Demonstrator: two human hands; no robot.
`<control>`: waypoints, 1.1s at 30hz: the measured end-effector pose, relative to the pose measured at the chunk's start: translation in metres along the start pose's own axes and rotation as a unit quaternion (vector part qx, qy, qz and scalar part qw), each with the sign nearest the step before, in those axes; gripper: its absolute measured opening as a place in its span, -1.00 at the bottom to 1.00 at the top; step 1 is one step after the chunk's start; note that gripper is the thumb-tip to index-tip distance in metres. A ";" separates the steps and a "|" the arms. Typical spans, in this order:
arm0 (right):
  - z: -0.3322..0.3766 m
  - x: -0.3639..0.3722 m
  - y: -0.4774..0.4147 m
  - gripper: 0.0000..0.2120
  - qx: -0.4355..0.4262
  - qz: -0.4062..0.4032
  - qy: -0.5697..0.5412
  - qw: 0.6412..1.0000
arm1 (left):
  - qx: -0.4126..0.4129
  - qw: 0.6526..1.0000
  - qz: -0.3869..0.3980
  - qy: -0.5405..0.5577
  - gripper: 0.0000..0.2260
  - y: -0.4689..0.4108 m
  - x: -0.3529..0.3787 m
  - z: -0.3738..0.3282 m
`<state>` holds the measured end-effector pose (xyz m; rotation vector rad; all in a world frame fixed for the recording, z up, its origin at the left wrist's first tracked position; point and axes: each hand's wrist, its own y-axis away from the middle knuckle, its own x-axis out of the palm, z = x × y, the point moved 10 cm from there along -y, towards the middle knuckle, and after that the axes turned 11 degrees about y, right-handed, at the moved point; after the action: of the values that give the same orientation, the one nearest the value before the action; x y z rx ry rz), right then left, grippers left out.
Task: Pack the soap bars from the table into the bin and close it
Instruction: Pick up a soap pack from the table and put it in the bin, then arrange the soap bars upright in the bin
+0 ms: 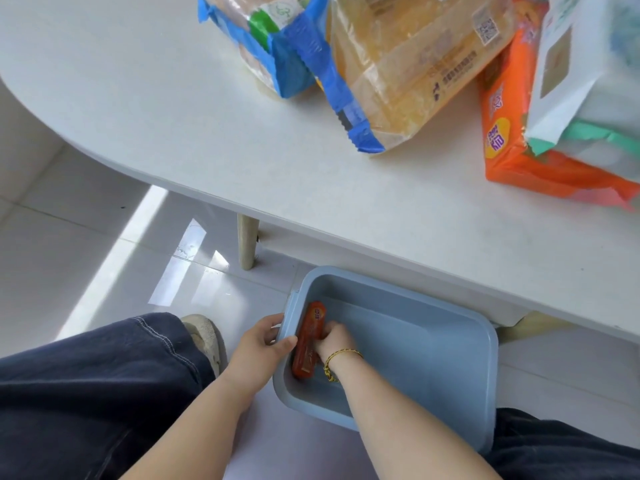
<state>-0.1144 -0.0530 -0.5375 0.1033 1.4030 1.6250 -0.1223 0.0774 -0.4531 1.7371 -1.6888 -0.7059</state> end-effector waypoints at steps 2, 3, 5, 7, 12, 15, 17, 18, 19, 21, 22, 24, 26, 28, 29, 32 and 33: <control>-0.001 -0.001 0.003 -0.67 -0.005 0.010 0.000 1.000 | 0.004 1.000 0.003 -0.003 -0.71 -0.001 0.000 -0.001; -0.002 -0.001 0.005 -0.71 -0.009 0.015 0.000 1.000 | 0.005 1.000 0.004 -0.006 -0.71 -0.001 -0.001 -0.001; -0.003 -0.001 0.014 -0.89 -0.022 0.029 -0.004 0.999 | 0.007 1.000 0.006 -0.015 -0.71 -0.001 -0.001 -0.001; -0.004 -0.006 0.027 -0.79 -0.031 0.029 -0.040 0.998 | 0.015 0.999 0.008 -0.033 -0.70 0.000 -0.002 -0.003; -0.001 -0.036 0.085 -0.64 -0.060 0.047 -0.151 0.986 | 0.050 0.996 0.002 -0.079 -0.68 0.007 -0.006 -0.016; 0.015 -0.059 0.136 -0.67 -0.118 0.072 -0.193 0.971 | 0.074 0.993 -0.010 -0.094 -0.68 0.013 -0.007 -0.021; 0.033 -0.081 0.179 -0.74 -0.180 0.079 -0.210 0.958 | 0.084 0.992 -0.022 -0.095 -0.69 0.016 -0.006 -0.022; 0.044 -0.094 0.201 -0.76 -0.220 0.082 -0.218 0.947 | 0.088 0.991 -0.027 -0.097 -0.70 0.018 -0.006 -0.021; 0.056 -0.109 0.225 -0.76 -0.260 0.087 -0.223 0.935 | 0.090 0.990 -0.032 -0.101 -0.70 0.019 -0.005 -0.020; 0.078 -0.147 0.275 -0.80 -0.328 0.069 -0.241 0.911 | 0.090 0.990 -0.040 -0.102 -0.68 0.022 -0.003 -0.018; 0.087 -0.169 0.296 -0.85 -0.357 0.044 -0.255 0.897 | 0.089 0.989 -0.048 -0.104 -0.67 0.023 -0.003 -0.016; 0.100 -0.220 0.334 -0.91 -0.407 -0.057 -0.280 0.868 | 0.095 0.987 -0.064 -0.113 -0.67 0.026 -0.003 -0.015; 0.104 -0.275 0.359 -0.87 -0.426 -0.220 -0.266 0.836 | 0.100 0.987 -0.075 -0.104 -0.69 0.026 -0.004 -0.016; 0.101 -0.324 0.368 -0.77 -0.389 -0.392 -0.231 0.801 | 0.103 0.986 -0.083 -0.104 -0.69 0.026 -0.005 -0.016; 0.099 -0.345 0.369 -0.76 -0.355 -0.466 -0.214 0.782 | 0.105 0.985 -0.088 -0.106 -0.70 0.027 -0.007 -0.017; 0.116 -0.385 0.356 -0.85 -0.274 -0.569 -0.073 0.772 | 0.086 0.986 -0.090 -0.110 -0.68 0.028 -0.011 -0.014; 0.126 -0.393 0.345 -0.66 -0.248 -0.571 0.009 0.783 | 0.072 0.988 -0.081 -0.109 -0.67 0.028 -0.010 -0.011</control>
<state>-0.0267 -0.1907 -0.0251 -0.9112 0.6819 0.8531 -0.1336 0.0883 -0.4249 1.9756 -1.7961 -0.8925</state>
